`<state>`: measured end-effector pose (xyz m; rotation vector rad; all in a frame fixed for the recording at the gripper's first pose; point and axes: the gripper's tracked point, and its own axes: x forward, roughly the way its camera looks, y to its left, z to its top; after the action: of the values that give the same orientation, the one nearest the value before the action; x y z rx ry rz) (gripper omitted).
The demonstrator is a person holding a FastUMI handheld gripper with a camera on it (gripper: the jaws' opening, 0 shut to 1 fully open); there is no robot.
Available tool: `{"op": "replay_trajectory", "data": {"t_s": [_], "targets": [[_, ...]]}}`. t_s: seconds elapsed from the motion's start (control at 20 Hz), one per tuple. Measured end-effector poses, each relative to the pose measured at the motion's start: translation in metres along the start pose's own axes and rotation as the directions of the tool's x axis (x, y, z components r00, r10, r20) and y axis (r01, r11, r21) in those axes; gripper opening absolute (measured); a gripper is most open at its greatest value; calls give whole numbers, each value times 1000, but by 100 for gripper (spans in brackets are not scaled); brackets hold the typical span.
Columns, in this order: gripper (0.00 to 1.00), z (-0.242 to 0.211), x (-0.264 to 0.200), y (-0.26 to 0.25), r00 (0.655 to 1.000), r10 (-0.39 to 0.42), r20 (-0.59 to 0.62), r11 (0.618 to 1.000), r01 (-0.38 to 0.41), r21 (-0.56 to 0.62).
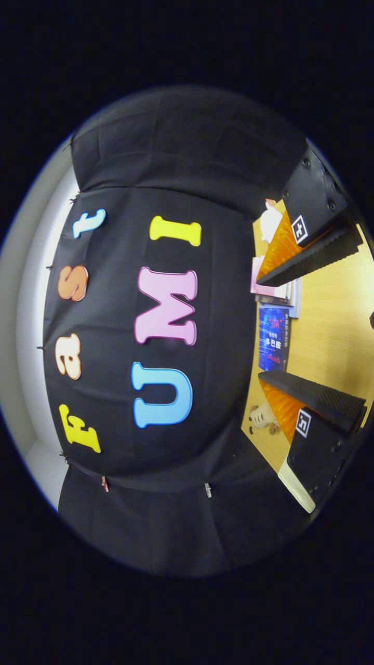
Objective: Open the storage box then place both shoes into the box .Put the left shoe in first, then the right shoe, with the right side of both shoes facing outward in a uniform manner.
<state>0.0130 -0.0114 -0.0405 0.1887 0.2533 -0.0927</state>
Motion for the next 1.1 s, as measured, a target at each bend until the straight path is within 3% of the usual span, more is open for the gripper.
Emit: {"op": "replay_trajectory", "data": {"t_s": [0.15, 0.45, 0.85, 1.1], "targets": [[98, 22, -8, -15, 995, -36, 92, 998, 40, -42], [98, 30, -17, -23, 986, -50, 159, 996, 60, -60], [98, 34, -9, -21, 983, 7, 181, 997, 7, -78], [98, 21, 5, -12, 985, 78, 152, 994, -65, -89]]}}
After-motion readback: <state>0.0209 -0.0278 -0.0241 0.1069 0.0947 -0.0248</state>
